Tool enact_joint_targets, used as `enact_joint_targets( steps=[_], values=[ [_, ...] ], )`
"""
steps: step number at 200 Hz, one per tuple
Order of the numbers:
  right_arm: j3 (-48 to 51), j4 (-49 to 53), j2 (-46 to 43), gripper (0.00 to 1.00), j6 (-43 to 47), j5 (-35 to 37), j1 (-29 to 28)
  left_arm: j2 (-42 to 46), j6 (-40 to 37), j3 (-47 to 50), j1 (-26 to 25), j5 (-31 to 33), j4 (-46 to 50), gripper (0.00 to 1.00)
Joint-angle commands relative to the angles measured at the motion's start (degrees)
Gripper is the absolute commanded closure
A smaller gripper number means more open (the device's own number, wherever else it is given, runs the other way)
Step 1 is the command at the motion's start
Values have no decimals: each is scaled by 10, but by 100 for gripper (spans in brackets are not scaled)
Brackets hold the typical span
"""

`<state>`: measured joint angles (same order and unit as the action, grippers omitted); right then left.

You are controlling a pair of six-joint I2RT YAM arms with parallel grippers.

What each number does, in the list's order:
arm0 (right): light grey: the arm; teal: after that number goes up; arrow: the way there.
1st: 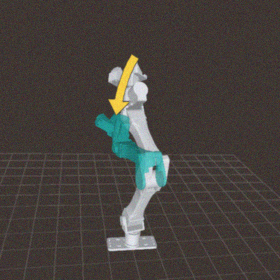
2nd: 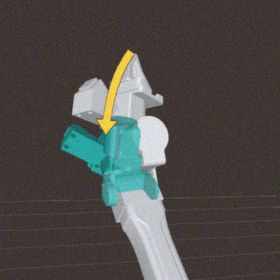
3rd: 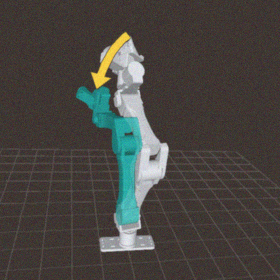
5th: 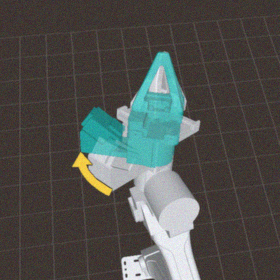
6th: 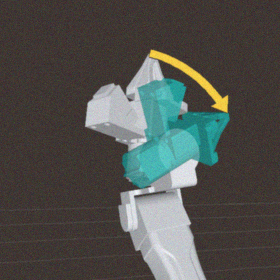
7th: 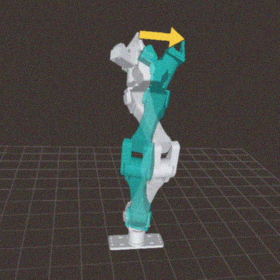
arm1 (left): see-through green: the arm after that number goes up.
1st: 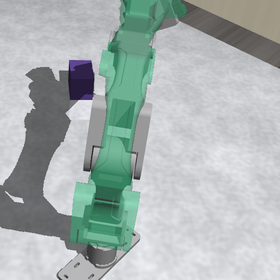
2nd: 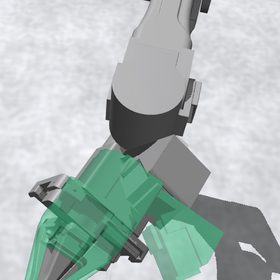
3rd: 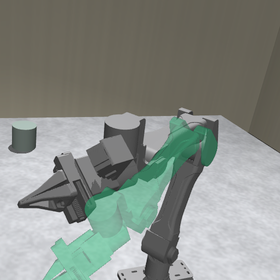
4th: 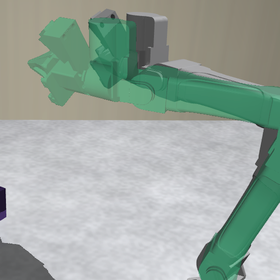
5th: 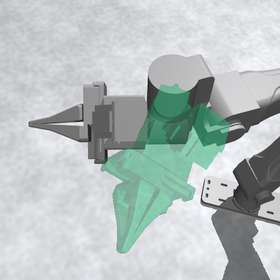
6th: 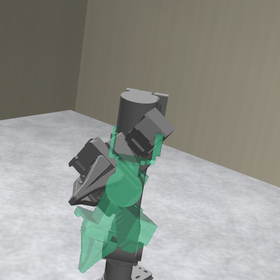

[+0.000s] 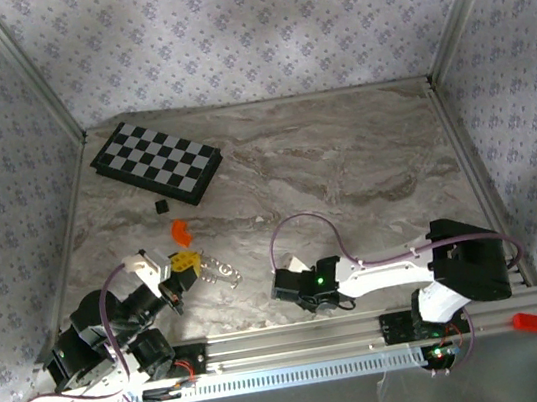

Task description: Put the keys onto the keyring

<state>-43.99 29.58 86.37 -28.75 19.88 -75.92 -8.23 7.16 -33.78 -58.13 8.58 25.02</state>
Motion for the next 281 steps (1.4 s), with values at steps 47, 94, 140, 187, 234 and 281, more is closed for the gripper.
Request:
enact_joint_targets(
  steps=[47,94,140,187,234,281],
  values=[
    [29,-29,-42,86,16,-43,15,2,7,-4,-1,8,-26,100],
    [61,-49,-107,94,31,-68,34,2,7,-3,-1,8,-26,100],
    [108,-80,-197,95,51,-134,61,1,6,-4,-2,8,-26,100],
    [149,-112,-268,98,69,-193,94,1,6,-5,-2,6,-26,100],
    [114,-67,-204,100,72,-157,119,2,8,-6,-2,6,-24,100],
    [69,-14,-130,100,52,-127,109,1,7,-5,-2,7,-25,100]
  ],
)
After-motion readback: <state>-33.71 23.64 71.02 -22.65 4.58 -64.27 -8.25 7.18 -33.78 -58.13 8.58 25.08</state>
